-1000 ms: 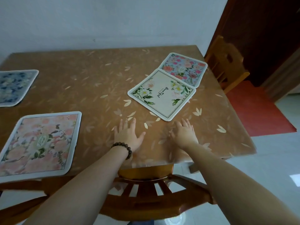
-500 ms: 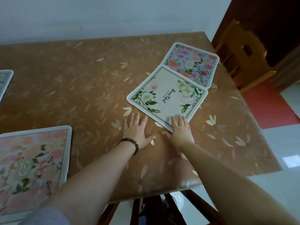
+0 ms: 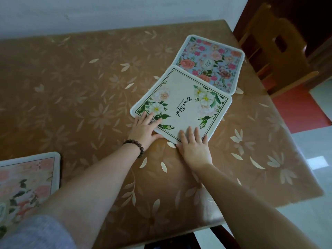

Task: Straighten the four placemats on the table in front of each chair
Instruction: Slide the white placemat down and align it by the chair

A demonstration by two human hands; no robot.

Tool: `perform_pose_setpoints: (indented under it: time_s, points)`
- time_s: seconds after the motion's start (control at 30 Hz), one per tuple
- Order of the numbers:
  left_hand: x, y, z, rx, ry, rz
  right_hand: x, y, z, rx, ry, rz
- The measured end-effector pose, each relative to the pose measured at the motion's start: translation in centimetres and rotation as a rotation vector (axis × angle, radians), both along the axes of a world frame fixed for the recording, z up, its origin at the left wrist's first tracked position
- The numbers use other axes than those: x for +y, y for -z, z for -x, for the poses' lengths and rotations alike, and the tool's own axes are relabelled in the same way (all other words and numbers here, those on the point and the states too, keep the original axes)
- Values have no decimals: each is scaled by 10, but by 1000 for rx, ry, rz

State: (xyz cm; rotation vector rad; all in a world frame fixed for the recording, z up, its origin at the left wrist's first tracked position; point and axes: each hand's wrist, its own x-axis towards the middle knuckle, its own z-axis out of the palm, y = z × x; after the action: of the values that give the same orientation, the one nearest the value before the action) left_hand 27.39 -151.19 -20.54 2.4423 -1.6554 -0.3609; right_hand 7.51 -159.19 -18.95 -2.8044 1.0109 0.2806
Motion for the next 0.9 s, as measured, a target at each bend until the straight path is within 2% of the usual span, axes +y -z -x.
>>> perform_pose_setpoints:
  time_s: [0.13, 0.4, 0.7, 0.9]
  points:
    - [-1, 2, -4, -63, 73, 23, 4, -2, -4, 43, -124, 26]
    - [6, -3, -3, -112, 166, 71, 1, -4, 1, -97, -50, -80]
    - [47, -19, 40, 18, 83, 162, 13, -14, 38, -136, -95, -169]
    - [99, -24, 74, 63, -46, 131, 39, -19, 58, -85, -138, -271]
